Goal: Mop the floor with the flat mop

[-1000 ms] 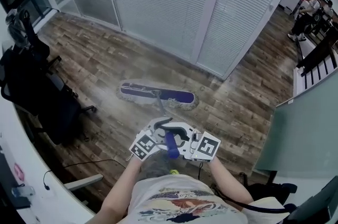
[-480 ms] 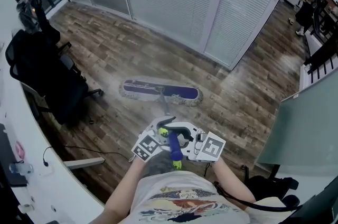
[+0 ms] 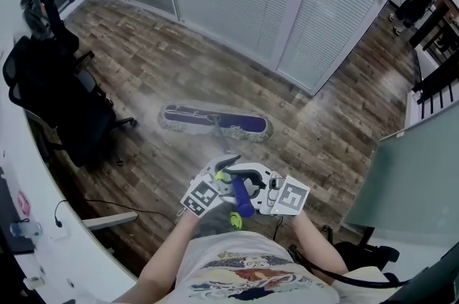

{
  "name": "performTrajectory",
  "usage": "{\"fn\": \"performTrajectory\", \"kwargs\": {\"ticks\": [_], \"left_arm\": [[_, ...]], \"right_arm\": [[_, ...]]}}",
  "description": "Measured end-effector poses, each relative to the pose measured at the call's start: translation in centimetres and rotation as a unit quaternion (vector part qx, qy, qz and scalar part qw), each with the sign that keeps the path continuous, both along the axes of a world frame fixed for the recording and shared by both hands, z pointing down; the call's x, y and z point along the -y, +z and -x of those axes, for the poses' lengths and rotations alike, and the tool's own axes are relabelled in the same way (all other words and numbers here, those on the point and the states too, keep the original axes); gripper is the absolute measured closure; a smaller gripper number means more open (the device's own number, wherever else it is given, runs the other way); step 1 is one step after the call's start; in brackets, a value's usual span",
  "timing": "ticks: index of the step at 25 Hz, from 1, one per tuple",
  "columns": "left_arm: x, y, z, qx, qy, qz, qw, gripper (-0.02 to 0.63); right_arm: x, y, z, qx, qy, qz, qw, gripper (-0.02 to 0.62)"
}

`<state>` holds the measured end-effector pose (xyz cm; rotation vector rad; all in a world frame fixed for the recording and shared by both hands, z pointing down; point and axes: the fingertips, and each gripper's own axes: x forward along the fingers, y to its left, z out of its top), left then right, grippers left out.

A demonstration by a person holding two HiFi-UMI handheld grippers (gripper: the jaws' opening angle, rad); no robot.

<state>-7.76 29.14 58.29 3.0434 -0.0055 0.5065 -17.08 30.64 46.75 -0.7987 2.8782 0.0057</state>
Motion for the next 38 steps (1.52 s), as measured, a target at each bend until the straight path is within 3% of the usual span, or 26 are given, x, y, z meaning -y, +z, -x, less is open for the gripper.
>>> {"fn": "performTrajectory", "kwargs": {"ticks": [7,17,29,34,38], "left_arm": [[5.9,0.5,-1.9,0.003,0.003,0.002,1.0,0.422],[20.1,-0.1,-2.5,-0.002,-0.004,0.008,1.0,0.422],[34.5,0.1,-2.5,-0.018,-0.013,0.01,0.9997,0.422],[39.1,0.2,-4.0,-0.022,-0.021,0.008,0.9995,0.422],[43.3,0.6,-5.9,-0.02,-0.024,0.005,0.9995,0.422]], "right_arm": [[5.9,0.6,-1.8,-0.01,-0.002,0.001,1.0,0.368],[19.9,0.5,-2.4,-0.025,-0.008,-0.002,1.0,0.368],[34.1,1.7,-2.2,-0.042,-0.013,0.039,0.998,0.368],[38.4,1.8,-3.6,-0.045,-0.022,0.036,0.998,0.368],[42.6,1.8,-5.6,-0.04,-0.028,0.008,0.999,0.368]]}}
